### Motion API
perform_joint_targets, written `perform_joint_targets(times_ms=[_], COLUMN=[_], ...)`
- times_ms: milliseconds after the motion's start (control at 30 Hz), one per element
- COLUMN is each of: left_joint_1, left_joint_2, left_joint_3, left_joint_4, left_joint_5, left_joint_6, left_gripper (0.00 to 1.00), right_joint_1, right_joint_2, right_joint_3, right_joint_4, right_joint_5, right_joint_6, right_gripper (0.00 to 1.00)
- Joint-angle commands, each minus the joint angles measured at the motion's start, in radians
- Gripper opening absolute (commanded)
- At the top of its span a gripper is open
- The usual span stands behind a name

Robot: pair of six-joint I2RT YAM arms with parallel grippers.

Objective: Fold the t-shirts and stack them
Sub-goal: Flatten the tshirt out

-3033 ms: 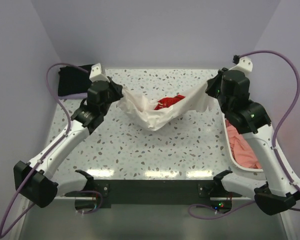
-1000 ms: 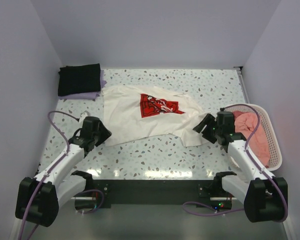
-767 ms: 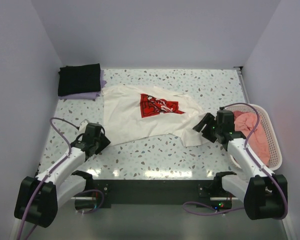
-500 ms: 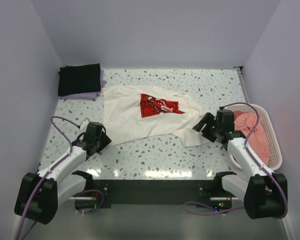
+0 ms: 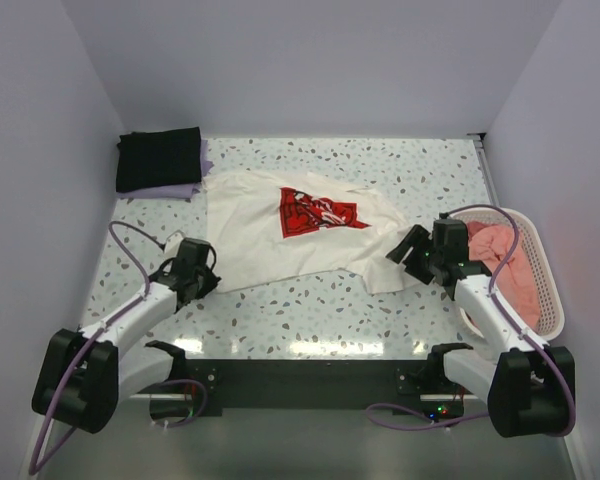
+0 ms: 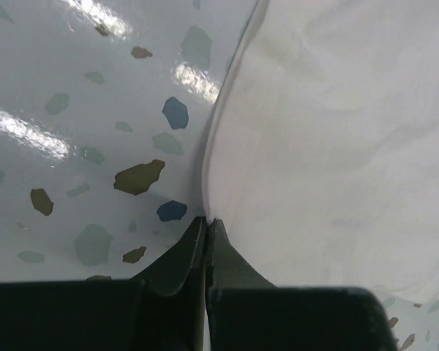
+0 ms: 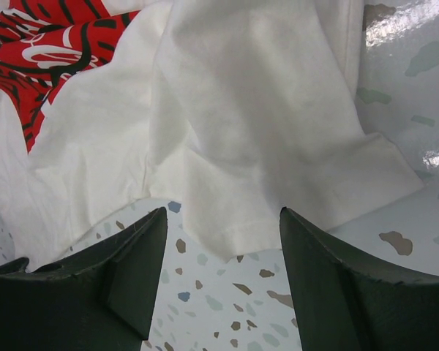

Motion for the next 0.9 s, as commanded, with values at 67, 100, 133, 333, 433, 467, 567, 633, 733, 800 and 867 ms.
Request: perform_joint_targets(times_ms=[67,100,133,333,433,467,567,633,733,800,867], left_joint_1=[0.145,0.186,0.226,0.378,0.433,0.442,0.468,0.476,0.482,0.485,0.485], left_joint_2=[-0.075,-0.106,-0.12,-0.134,-0.12,-0.117,-0.092,-0.077,-0.066,-0.065,-0.063], left_joint_3=[0.123,0.125,0.131,0.18,0.174,0.174,0.174,0.174,0.172,0.172,0.172], left_joint_4=[-0.102,-0.099,-0.091,-0.116,-0.093,-0.085,-0.064,-0.048,-0.034,-0.028,-0.025], left_joint_5=[-0.018,0.009,0.032,0.07,0.121,0.133,0.17,0.188,0.201,0.204,0.207], left_joint_6=[0.114,0.128,0.141,0.223,0.238,0.24,0.244,0.249,0.255,0.258,0.261], left_gripper=[0.0,0.0,0.0,0.0,0.0,0.0,0.0,0.0,0.0,0.0,0.0], right_joint_1=[0.001,0.003,0.003,0.001,0.004,0.003,0.011,0.032,0.084,0.109,0.138], right_joint_2=[-0.008,-0.012,-0.015,-0.054,-0.061,-0.058,-0.028,-0.014,0.005,0.022,0.041], right_joint_3=[0.041,0.04,0.037,0.004,-0.016,-0.02,-0.029,-0.031,-0.034,-0.042,-0.049], right_joint_4=[-0.023,-0.032,-0.034,-0.046,-0.042,-0.037,-0.011,0.01,0.033,0.052,0.061], right_joint_5=[0.052,0.055,0.054,0.05,0.057,0.058,0.049,0.046,0.083,0.101,0.121], right_joint_6=[-0.024,-0.027,-0.027,-0.02,-0.02,-0.021,-0.027,-0.029,-0.028,-0.018,0.002], right_gripper=[0.66,0.66,0.66,0.66,0.66,0.66,0.65,0.65,0.65,0.64,0.63])
